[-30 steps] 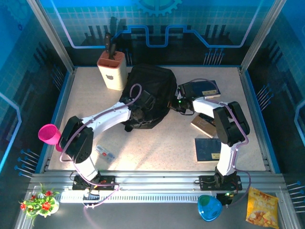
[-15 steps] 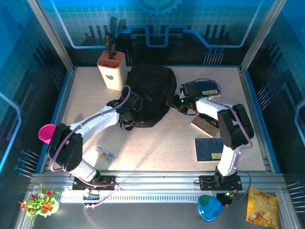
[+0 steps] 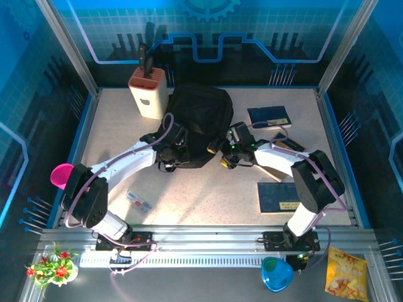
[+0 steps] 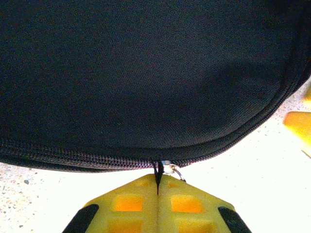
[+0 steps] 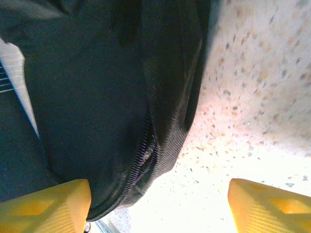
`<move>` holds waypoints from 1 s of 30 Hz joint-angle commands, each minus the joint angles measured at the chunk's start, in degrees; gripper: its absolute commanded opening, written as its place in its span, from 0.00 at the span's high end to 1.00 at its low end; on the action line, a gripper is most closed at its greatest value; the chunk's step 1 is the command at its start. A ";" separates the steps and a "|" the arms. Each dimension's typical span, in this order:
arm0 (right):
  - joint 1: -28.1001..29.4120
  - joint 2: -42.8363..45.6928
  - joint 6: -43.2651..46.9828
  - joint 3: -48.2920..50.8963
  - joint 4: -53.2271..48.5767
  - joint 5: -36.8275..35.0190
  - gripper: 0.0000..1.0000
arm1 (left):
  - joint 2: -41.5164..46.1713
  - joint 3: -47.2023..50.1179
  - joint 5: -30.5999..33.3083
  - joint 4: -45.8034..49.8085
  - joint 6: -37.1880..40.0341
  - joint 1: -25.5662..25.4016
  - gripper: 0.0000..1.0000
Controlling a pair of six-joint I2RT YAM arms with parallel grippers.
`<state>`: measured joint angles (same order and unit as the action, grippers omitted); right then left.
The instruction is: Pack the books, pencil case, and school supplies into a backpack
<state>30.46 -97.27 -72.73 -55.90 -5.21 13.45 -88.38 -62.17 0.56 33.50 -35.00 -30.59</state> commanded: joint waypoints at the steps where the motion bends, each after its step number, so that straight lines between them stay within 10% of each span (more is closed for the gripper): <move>1: 1.92 -2.96 -3.41 -2.97 -0.57 -5.08 0.27 | 1.35 0.65 -1.96 -0.27 2.29 -0.25 1.00; 13: 1.38 -6.65 1.29 -4.96 -2.57 -12.06 0.77 | 3.44 1.24 6.29 5.12 2.64 0.10 1.00; 30: -6.68 -6.17 14.40 -7.74 -6.62 -16.34 0.82 | -3.37 -1.83 1.60 2.04 4.45 3.83 1.00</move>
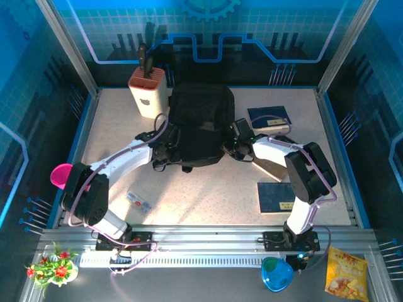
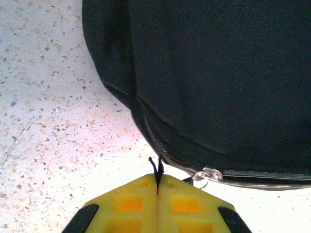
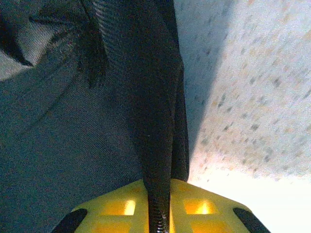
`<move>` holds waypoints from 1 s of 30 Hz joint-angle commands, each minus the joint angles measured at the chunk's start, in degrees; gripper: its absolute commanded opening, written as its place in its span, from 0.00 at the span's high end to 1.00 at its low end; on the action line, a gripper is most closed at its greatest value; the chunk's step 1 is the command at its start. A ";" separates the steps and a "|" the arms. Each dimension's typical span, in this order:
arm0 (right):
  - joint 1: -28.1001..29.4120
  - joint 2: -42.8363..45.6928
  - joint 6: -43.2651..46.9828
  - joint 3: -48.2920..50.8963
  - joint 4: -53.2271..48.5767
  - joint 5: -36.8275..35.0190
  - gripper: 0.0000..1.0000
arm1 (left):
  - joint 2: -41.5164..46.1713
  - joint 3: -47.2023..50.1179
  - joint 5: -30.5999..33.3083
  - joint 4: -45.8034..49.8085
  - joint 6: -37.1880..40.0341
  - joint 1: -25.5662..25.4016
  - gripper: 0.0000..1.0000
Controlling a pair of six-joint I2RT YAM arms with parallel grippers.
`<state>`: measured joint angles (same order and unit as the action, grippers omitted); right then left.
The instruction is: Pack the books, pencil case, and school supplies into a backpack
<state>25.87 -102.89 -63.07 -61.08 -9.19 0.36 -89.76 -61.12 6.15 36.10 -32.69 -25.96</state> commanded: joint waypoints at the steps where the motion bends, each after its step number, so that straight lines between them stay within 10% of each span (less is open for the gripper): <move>1: -2.58 -0.31 5.55 -2.81 -2.80 -2.67 0.80 | -2.90 -3.85 -5.27 -1.19 2.60 -1.69 1.00; 14: -3.72 18.84 0.05 6.96 -13.55 0.32 0.33 | -12.54 -17.48 -13.53 -3.55 2.64 -13.70 1.00; 30: -3.79 12.46 -3.60 9.56 -5.25 5.26 0.44 | -15.24 -17.95 -13.72 -3.68 1.39 -15.74 1.00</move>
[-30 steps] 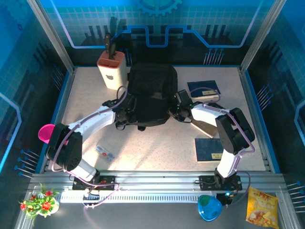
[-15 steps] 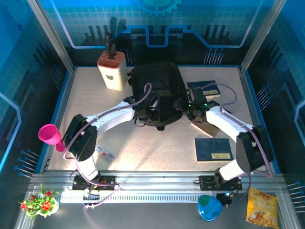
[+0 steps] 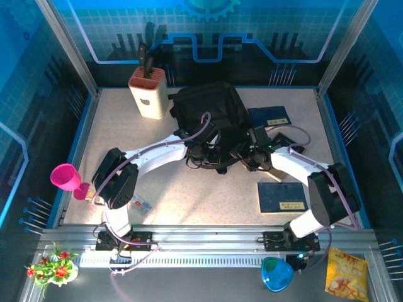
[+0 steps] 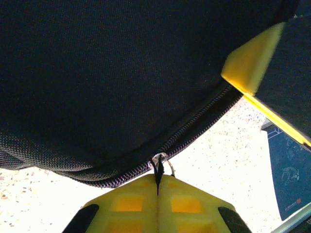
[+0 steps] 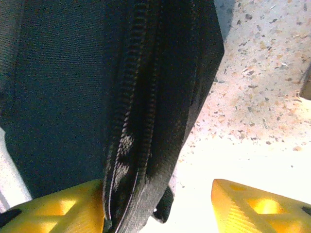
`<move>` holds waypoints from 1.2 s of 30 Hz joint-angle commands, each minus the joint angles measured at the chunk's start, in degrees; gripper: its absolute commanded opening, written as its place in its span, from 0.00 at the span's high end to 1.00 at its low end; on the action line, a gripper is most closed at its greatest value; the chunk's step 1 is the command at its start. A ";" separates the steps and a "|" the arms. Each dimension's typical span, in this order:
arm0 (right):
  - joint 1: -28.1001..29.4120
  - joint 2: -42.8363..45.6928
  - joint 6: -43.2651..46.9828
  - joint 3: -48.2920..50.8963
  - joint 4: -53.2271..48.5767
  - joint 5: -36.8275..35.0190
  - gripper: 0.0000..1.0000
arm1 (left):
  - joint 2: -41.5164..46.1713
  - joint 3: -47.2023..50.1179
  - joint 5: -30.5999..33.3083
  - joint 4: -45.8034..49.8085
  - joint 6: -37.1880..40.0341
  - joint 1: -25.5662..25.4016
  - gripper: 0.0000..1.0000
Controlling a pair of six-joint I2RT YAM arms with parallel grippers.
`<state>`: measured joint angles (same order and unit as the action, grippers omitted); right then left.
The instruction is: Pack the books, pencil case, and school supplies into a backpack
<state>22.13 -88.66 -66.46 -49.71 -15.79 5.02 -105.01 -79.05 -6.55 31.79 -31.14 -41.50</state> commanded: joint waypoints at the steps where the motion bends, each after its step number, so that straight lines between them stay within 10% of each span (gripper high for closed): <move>1: -0.05 -2.38 0.05 -2.37 1.41 0.54 0.47 | 0.08 0.21 -0.63 0.79 -0.20 -0.24 1.00; 10: -0.51 -3.02 1.15 -2.76 0.58 -2.75 0.81 | 3.70 3.51 10.21 4.92 -1.00 0.13 1.00; 36: -1.58 -0.06 4.81 -3.22 -0.47 -2.49 0.82 | 4.03 6.60 13.77 6.04 1.11 5.49 1.00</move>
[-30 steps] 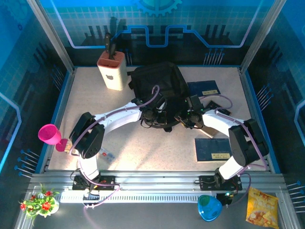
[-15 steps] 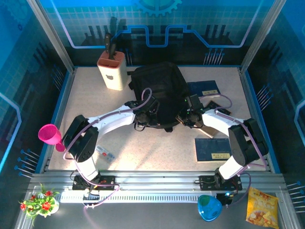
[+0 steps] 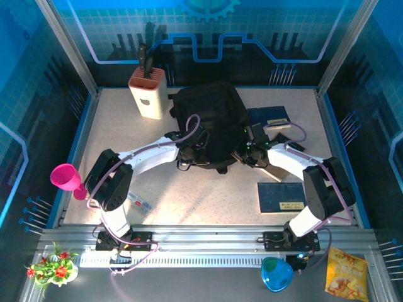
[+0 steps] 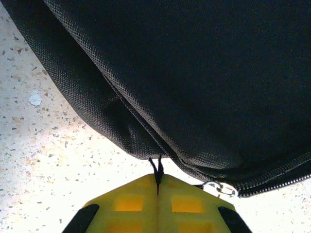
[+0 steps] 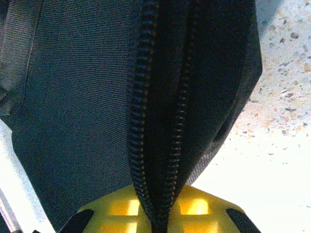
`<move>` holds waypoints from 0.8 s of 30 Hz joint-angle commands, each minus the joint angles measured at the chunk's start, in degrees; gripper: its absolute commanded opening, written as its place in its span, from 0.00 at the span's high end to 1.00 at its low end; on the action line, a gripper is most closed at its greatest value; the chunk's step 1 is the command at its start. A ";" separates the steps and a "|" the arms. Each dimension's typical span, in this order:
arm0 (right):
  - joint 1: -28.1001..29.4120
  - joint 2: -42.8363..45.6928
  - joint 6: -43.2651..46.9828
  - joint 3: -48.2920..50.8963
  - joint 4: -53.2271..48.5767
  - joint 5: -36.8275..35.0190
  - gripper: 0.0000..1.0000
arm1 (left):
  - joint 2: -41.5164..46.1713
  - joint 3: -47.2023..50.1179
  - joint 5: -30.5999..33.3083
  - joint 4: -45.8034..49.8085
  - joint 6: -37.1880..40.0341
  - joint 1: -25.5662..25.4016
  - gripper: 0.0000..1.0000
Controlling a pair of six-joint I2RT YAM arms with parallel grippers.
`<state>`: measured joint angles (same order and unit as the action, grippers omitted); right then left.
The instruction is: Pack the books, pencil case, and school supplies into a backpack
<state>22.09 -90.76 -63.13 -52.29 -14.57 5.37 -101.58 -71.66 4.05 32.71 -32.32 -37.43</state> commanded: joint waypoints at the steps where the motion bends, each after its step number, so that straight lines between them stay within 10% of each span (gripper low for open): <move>1: -1.62 1.86 1.33 -0.53 -1.13 -1.36 0.75 | 1.71 -0.46 1.31 3.36 2.63 1.26 1.00; 10: 2.21 5.21 -8.52 -0.25 -3.54 6.65 0.37 | 5.78 -2.33 -10.21 -3.86 5.27 -2.01 1.00; 24: 6.63 -4.05 -18.57 -6.58 -5.47 9.20 0.42 | 8.62 2.47 -11.79 -6.29 4.55 -2.93 1.00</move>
<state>27.77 -92.73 -79.13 -56.62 -18.28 13.63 -95.53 -70.76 -5.04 27.49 -28.12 -39.92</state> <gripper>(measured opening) 0.582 0.050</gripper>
